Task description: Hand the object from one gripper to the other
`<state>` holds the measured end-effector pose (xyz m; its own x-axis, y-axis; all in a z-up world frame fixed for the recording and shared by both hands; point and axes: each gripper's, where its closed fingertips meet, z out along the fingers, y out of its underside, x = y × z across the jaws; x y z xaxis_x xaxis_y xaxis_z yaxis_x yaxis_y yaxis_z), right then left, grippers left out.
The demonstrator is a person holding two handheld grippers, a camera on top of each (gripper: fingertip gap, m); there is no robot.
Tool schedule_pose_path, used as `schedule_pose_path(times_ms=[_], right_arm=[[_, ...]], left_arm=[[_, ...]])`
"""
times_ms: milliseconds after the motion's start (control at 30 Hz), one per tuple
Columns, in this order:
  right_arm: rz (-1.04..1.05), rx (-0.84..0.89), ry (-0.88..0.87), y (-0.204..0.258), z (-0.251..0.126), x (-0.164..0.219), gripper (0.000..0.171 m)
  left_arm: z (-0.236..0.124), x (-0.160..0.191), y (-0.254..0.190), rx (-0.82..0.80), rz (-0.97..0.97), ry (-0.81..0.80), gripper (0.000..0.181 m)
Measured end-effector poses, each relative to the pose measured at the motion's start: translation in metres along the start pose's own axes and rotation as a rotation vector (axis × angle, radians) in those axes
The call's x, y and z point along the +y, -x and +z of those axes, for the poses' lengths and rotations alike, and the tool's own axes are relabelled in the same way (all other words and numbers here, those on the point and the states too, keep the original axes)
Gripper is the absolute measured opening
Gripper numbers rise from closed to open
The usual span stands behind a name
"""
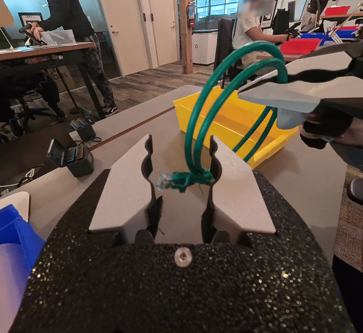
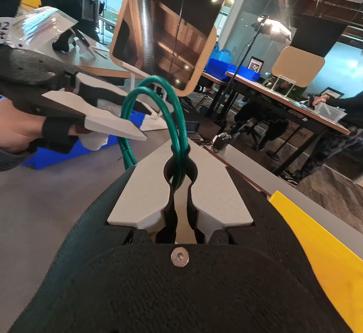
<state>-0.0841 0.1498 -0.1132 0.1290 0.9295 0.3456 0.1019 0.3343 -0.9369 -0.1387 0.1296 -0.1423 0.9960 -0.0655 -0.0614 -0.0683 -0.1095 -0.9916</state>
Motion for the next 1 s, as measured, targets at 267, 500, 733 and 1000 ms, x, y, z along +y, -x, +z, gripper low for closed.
schedule_pose_path(times_ms=[267,500,733,1000], right_arm=[[-0.012,-0.036,0.007,0.013,0.000,-0.004,0.000],[-0.010,-0.011,0.075,0.012,0.005,0.007,0.000],[0.041,-0.009,0.173,0.010,0.009,0.024,0.002],[0.076,-0.136,0.297,0.024,0.007,0.041,0.051]], left_arm=[[-0.008,0.012,-0.006,0.041,0.047,0.037,0.023],[-0.010,0.010,-0.006,0.048,0.088,0.071,0.001],[-0.011,0.009,-0.002,0.019,0.126,0.105,0.000],[-0.020,-0.003,0.015,-0.156,0.317,0.113,0.000]])
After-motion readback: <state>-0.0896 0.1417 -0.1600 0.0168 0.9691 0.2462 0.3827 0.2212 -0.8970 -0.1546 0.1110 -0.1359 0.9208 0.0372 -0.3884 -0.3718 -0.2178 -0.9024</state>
